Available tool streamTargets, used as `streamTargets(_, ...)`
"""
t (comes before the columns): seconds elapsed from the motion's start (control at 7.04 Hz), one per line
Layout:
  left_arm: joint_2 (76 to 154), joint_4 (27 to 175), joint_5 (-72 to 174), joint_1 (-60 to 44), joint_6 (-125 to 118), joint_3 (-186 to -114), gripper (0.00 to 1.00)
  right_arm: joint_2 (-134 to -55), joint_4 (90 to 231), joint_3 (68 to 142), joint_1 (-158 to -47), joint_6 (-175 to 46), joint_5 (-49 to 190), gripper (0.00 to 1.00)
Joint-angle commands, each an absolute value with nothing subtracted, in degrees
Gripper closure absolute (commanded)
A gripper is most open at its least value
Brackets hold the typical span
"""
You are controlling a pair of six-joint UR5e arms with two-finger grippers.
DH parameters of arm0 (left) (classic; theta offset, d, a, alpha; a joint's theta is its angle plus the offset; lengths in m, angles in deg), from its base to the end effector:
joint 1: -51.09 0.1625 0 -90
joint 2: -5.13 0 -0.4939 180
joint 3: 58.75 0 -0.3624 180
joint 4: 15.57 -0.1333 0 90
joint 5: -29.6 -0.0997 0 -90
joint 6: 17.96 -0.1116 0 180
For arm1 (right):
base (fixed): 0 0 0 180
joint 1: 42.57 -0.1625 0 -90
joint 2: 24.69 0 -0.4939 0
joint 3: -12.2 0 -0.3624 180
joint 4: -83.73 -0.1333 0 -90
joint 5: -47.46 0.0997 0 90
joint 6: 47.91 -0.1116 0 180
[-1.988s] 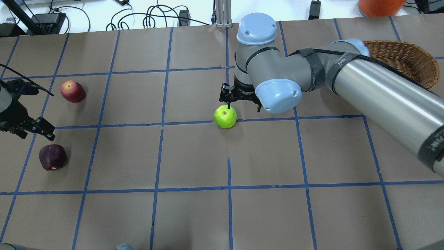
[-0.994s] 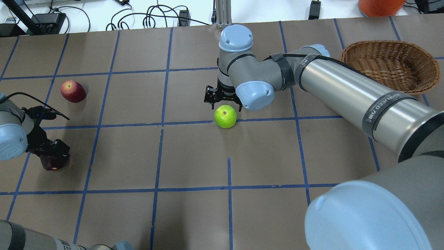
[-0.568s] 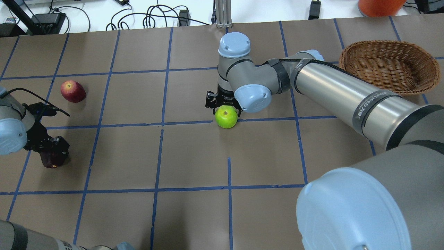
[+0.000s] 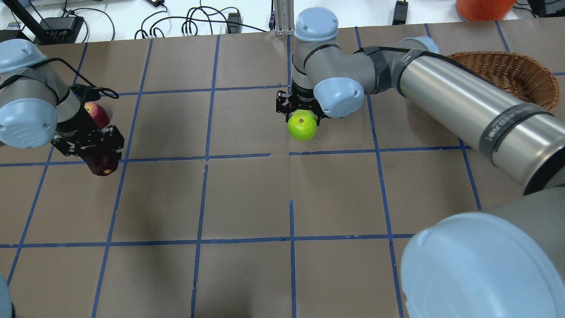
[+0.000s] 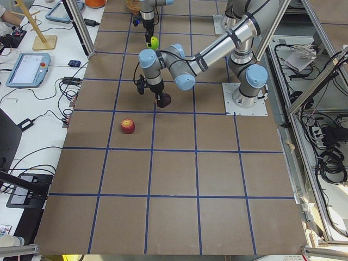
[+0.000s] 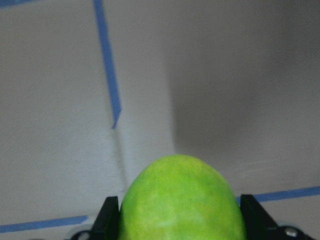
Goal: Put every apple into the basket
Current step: 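Carry green apple into basket with right gripper while left carries purple apple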
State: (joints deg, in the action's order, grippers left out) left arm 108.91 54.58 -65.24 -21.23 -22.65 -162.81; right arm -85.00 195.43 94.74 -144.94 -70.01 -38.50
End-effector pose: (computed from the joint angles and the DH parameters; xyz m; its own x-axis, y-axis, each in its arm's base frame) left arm 0.0403 -0.5344 0.3490 -0.9743 -0.2133 -0.0719 -0.2218 0.9642 0.1454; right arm 0.2833 -0.6328 0.3422 -0.9835 0.1701 -0.0618 0.1682 0.9851 0.0351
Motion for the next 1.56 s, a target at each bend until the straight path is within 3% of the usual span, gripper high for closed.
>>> streamTargets(0.0,109.09,54.93,-63.91,-37.25,3.63,-161.59,0.69,-88.14,182.56,87.29,-131.06,-54.26,-43.73,1.00)
streamTargets(0.28,113.38,43.81,-61.81,-52.28,24.83,-160.10,0.67,-87.45,183.56,85.94,-121.28,-40.58,-47.71,1.00)
streamTargets(0.57,120.76,32.46,-61.89,-59.71,32.72,-160.35,0.67,-83.78,191.61,85.85,-112.31,-23.83,-49.82,1.00)
streamTargets(0.99,124.49,25.39,-57.36,-61.32,38.64,-160.45,0.00,-76.21,204.57,85.76,-105.77,-12.07,-49.92,1.00)
streamTargets(1.14,123.09,26.08,-55.67,-60.36,37.95,-160.01,0.00,-74.89,205.19,85.94,-105.42,-12.49,-50.09,0.94)
streamTargets(1.28,121.77,27.31,-55.56,-58.00,36.11,-159.74,0.00,-74.09,205.81,85.94,-104.55,-12.58,-50.09,0.67)
streamTargets(1.42,119.32,29.84,-55.56,-54.76,31.66,-159.65,0.00,-74.00,205.72,86.20,-104.19,-12.32,-50.09,0.29)
